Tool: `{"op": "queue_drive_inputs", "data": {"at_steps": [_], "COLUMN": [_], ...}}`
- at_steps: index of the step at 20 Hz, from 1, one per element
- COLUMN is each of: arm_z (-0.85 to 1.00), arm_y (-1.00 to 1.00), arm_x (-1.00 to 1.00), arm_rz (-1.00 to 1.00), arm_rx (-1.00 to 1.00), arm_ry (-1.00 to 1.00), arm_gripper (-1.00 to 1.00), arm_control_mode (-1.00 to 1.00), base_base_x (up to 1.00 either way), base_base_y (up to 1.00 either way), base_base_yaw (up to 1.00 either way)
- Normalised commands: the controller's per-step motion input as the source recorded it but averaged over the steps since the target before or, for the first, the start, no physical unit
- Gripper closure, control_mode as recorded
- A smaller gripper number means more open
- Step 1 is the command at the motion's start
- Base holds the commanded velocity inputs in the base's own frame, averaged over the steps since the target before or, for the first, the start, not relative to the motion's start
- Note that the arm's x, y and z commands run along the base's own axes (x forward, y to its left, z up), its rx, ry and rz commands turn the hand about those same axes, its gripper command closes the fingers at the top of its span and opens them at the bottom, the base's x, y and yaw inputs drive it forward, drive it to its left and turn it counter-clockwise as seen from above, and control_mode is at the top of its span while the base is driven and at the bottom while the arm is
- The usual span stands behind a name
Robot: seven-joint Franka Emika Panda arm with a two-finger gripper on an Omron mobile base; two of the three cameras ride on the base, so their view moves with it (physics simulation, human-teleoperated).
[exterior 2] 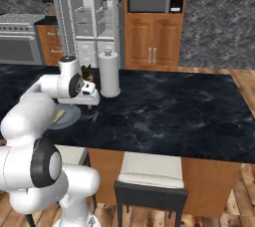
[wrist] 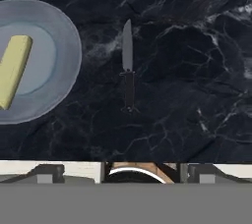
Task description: Retrieve the butter from the fridge and place it on a plate on the dining table. Then retrieve the butter knife by the fridge and place it near the plate.
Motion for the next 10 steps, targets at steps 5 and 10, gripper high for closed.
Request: {"op": "queue_drive_inputs", "data": {"at_steps": [5, 10], "arm_z": [0.53, 0.30], "arm_y": [-0.05, -0.16], "arm_x": [-1.00, -0.93], "arm_rz": [0.00, 0.00], "arm_rx": [-0.02, 0.00], "arm_ry": [0.00, 0.00], "arm_gripper": [-1.00, -1.00], "arm_control_mode": [-1.00, -1.00], "base_base_x": [0.00, 0.00], "base_base_y": [0.00, 0.00], "base_base_yaw": [0.00, 0.00]}}
